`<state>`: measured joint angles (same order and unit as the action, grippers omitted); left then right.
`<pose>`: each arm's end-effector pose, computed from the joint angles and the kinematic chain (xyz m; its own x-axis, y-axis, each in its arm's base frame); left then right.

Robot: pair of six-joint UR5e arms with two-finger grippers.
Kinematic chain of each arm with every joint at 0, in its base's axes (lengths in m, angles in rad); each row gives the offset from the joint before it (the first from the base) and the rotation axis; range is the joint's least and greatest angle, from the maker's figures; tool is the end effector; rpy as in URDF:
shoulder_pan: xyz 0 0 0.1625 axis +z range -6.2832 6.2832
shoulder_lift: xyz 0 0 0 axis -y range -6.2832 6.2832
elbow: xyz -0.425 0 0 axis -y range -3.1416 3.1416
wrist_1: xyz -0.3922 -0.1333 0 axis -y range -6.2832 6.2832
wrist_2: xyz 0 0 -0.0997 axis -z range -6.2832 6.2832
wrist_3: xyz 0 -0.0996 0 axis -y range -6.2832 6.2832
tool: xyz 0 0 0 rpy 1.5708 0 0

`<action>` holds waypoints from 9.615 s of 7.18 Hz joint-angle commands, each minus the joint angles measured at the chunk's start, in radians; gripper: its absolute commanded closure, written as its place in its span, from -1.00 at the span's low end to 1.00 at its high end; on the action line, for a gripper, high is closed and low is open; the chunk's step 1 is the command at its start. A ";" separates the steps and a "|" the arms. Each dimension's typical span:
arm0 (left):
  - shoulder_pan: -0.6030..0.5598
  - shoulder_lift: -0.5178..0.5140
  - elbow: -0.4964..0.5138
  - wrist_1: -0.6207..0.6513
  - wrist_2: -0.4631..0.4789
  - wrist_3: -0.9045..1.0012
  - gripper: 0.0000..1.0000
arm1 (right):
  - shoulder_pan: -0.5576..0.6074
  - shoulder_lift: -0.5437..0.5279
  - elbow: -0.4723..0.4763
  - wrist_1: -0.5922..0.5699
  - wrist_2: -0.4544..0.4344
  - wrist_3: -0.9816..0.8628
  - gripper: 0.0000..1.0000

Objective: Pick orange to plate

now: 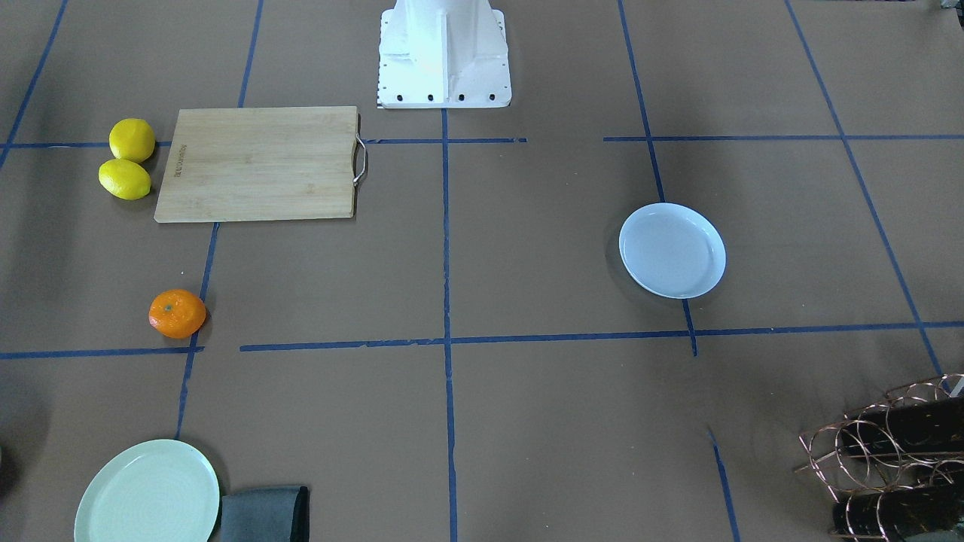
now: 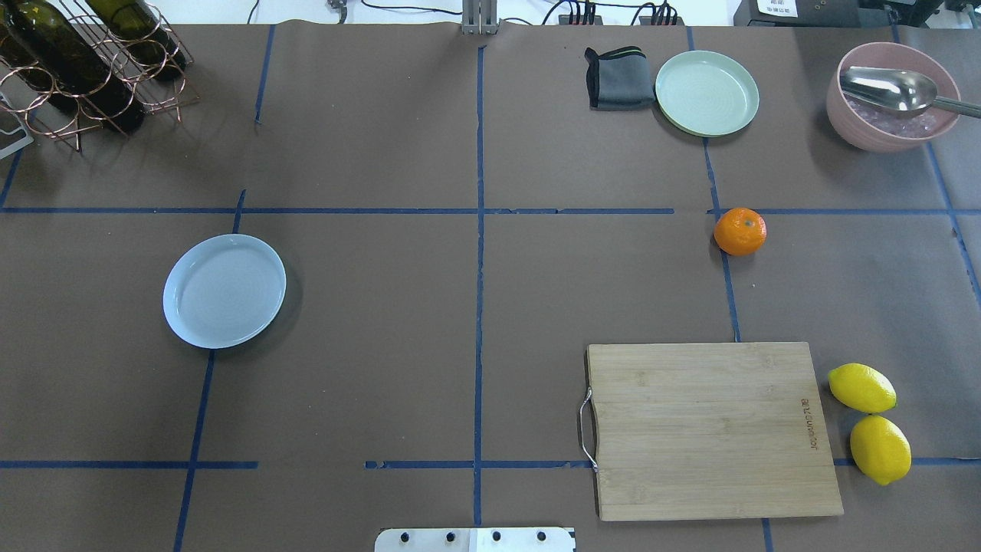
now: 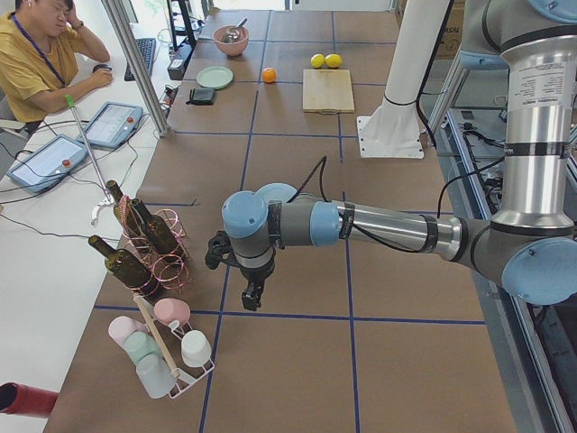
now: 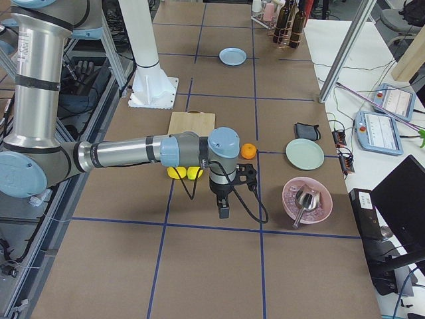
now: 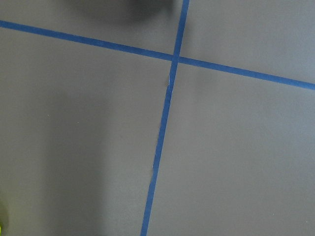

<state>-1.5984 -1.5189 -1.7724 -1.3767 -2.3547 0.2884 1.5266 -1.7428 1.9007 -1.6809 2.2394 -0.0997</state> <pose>-0.0757 -0.4603 0.6033 0.6857 0.2353 -0.6888 -0.1747 0.9719 0.1581 0.0530 -0.4207 0.5929 0.7743 -0.1633 0.6114 0.1218 0.9865 0.1092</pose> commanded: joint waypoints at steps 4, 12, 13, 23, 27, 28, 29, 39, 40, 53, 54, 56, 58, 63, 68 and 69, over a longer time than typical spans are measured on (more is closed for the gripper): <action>-0.002 -0.001 -0.015 -0.034 -0.011 -0.003 -1.00 | -0.046 0.009 0.003 0.003 -0.003 0.003 -1.00; 0.110 0.021 0.105 -1.077 -0.006 -0.310 -1.00 | -0.065 0.192 -0.009 0.003 0.077 0.009 -1.00; 0.170 0.023 0.107 -1.087 0.000 -0.521 -1.00 | -0.065 0.189 -0.008 0.003 0.086 0.009 -1.00; 0.891 0.006 0.143 -1.243 0.679 -1.440 -0.70 | -0.063 0.180 -0.015 0.003 0.101 0.009 -1.00; 0.942 0.006 0.145 -1.242 0.681 -1.443 -0.47 | -0.063 0.180 -0.015 0.003 0.101 0.009 -1.00; 0.946 0.006 0.145 -1.242 0.681 -1.443 0.17 | -0.063 0.178 -0.017 0.003 0.100 0.008 -1.00; 0.948 0.006 0.145 -1.242 0.681 -1.443 0.99 | -0.063 0.178 -0.017 0.003 0.100 0.008 -1.00; 0.998 -0.608 0.316 -0.890 0.698 -1.555 1.00 | -0.062 0.170 -0.017 0.003 0.101 0.009 -1.00; 1.024 -0.651 0.346 -0.889 0.715 -1.554 1.00 | -0.062 0.169 -0.017 0.003 0.100 0.009 -1.00; 0.565 -0.318 -0.007 -0.538 0.280 -0.590 -1.00 | -0.062 0.167 -0.018 0.003 0.101 0.009 -1.00; 0.402 -0.247 0.005 -0.530 0.199 -0.422 -1.00 | -0.062 0.167 -0.017 0.003 0.101 0.011 -1.00; 0.188 -0.192 0.044 -0.297 0.106 -0.247 -1.00 | -0.062 0.167 -0.017 0.003 0.103 0.011 -1.00; -0.011 -0.188 0.106 0.004 0.098 0.094 -1.00 | -0.062 0.176 -0.008 0.003 0.103 0.008 -1.00; -0.117 -0.037 0.125 -0.071 0.020 0.098 -1.00 | -0.236 0.239 -0.008 0.128 0.092 0.188 -1.00; -0.115 -0.038 0.120 -0.073 0.011 0.098 -1.00 | -0.578 0.397 -0.214 0.460 -0.216 0.718 -1.00; -0.117 -0.038 0.120 -0.073 0.011 0.098 -1.00 | -0.597 0.410 -0.251 0.516 -0.237 0.732 -1.00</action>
<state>-1.7140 -1.5570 -1.6516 -1.4492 -2.3436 0.3860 0.9589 -1.3567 1.7043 -1.2189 2.0368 0.6108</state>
